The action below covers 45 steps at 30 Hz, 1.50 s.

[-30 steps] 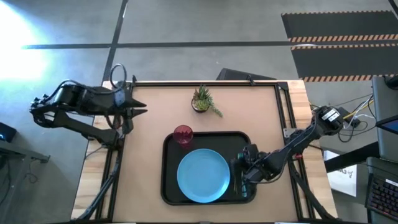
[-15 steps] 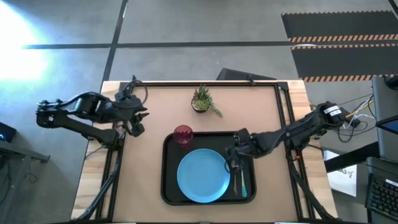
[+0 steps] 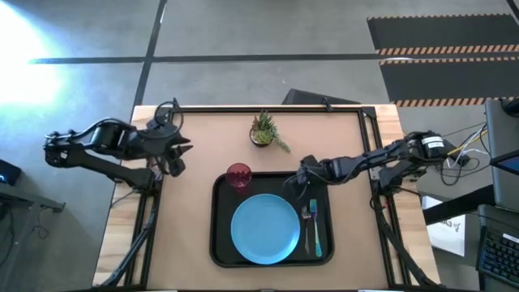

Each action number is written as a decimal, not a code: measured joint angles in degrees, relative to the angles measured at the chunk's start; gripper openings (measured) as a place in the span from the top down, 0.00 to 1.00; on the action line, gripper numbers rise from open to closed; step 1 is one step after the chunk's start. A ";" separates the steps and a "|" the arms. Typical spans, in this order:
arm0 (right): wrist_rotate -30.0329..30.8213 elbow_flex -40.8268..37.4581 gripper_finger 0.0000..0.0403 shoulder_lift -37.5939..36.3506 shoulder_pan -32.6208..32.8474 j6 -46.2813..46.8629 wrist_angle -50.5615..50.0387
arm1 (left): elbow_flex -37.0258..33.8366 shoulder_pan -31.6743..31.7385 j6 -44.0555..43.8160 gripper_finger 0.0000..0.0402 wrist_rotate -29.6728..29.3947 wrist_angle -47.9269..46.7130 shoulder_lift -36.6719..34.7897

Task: Pick and place plate/cup/fork/spoon on tray
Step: Adjust the black serving tray

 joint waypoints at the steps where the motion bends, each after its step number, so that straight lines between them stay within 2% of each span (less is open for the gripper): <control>1: 0.02 -0.14 0.98 0.00 -0.59 -0.71 0.03 | 0.00 0.00 -0.03 0.82 0.00 -0.04 -0.41; 13: -0.47 -1.47 0.98 -0.02 -6.24 -6.50 0.46 | 0.00 0.00 -1.40 0.82 -0.37 0.61 -3.46; 34: -1.28 -2.00 0.98 -0.02 -11.64 -11.30 -0.47 | -0.49 0.00 -3.01 0.82 -0.39 0.60 -3.30; 39: -1.20 0.29 0.98 -2.02 -10.90 -12.91 4.04 | -5.58 0.00 -5.82 0.82 -0.39 0.79 -2.63; 45: 2.19 9.14 0.98 -7.86 -8.60 -22.16 4.01 | -16.35 0.00 -12.11 0.82 -0.43 2.45 -1.42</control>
